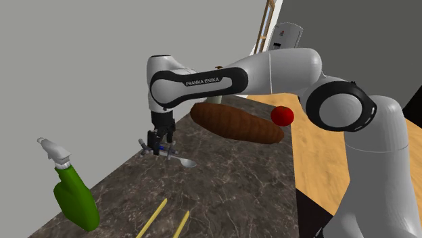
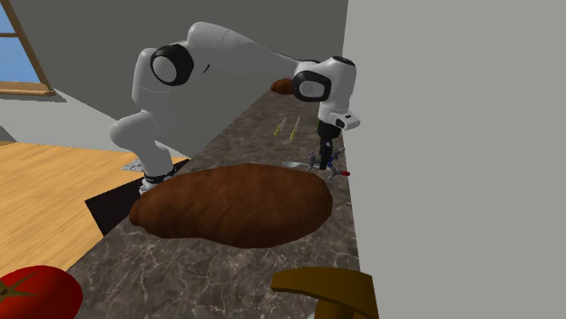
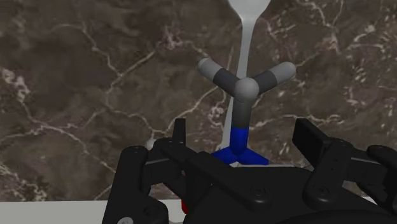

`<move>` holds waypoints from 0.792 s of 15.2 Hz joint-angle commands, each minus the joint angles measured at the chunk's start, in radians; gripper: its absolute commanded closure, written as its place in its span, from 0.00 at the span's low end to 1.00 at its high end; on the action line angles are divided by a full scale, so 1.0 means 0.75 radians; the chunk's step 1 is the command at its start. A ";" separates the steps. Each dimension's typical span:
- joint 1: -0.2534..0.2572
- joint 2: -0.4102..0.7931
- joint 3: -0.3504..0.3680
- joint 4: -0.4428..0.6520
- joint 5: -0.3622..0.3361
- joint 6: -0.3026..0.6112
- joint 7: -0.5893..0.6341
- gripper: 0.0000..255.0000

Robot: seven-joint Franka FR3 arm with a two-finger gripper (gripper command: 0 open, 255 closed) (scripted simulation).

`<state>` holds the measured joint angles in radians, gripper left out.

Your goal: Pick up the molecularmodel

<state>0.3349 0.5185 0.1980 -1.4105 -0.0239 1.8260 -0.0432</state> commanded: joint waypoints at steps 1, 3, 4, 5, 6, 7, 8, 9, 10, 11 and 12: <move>0.000 0.001 0.000 -0.011 0.000 0.013 0.001 0.00; 0.000 -0.002 0.000 -0.017 0.000 0.015 0.000 1.00; 0.000 -0.002 0.000 -0.017 0.000 0.016 0.000 1.00; -0.001 -0.002 0.000 -0.017 0.000 0.016 0.000 1.00; 0.000 -0.002 0.000 -0.016 0.000 0.015 0.000 1.00; 0.000 -0.002 0.000 -0.016 0.000 0.015 0.000 1.00; 0.000 -0.002 0.000 -0.016 0.000 0.015 0.000 1.00; 0.000 -0.002 0.000 -0.016 0.000 0.015 0.000 1.00; 0.000 -0.002 0.000 -0.016 0.000 0.015 0.000 1.00; 0.000 0.001 0.000 -0.011 0.000 0.013 0.001 1.00; 0.001 -0.003 0.000 0.001 0.000 -0.002 0.001 1.00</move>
<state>0.3348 0.5167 0.1982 -1.4158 -0.0236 1.8301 -0.0429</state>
